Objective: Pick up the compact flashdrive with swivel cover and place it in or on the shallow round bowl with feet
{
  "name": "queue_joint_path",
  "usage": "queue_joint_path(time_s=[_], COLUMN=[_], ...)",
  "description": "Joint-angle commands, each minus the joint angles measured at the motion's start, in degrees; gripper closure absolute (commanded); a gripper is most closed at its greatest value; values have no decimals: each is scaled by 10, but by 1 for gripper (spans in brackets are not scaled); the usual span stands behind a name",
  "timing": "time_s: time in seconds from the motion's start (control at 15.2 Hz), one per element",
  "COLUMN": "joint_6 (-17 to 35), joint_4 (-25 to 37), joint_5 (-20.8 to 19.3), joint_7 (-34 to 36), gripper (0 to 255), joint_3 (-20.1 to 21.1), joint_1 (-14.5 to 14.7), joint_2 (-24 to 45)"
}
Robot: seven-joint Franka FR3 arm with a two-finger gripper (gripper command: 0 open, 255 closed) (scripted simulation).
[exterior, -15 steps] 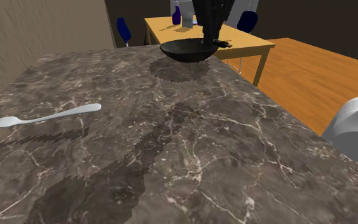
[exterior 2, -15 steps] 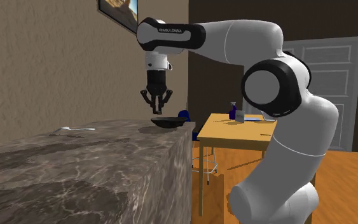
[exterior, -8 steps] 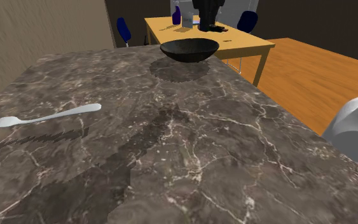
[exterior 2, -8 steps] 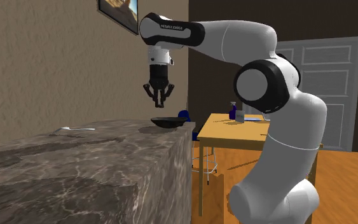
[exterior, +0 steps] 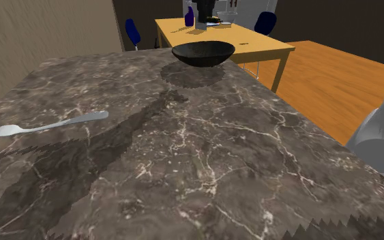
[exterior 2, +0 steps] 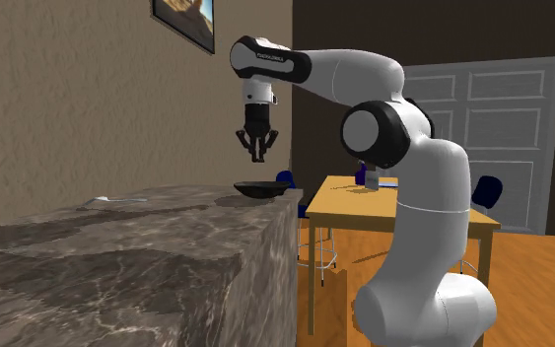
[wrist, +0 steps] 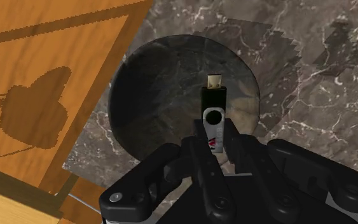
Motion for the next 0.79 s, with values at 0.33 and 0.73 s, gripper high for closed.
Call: queue_joint_path(time_s=[0.33,0.73], joint_6=[25,84], joint_4=[4,-85], joint_5=[-15,3], joint_7=[-22,-33], gripper=[255,255], joint_3=[-8,-16], joint_1=[-10,-19], joint_2=[32,-3])
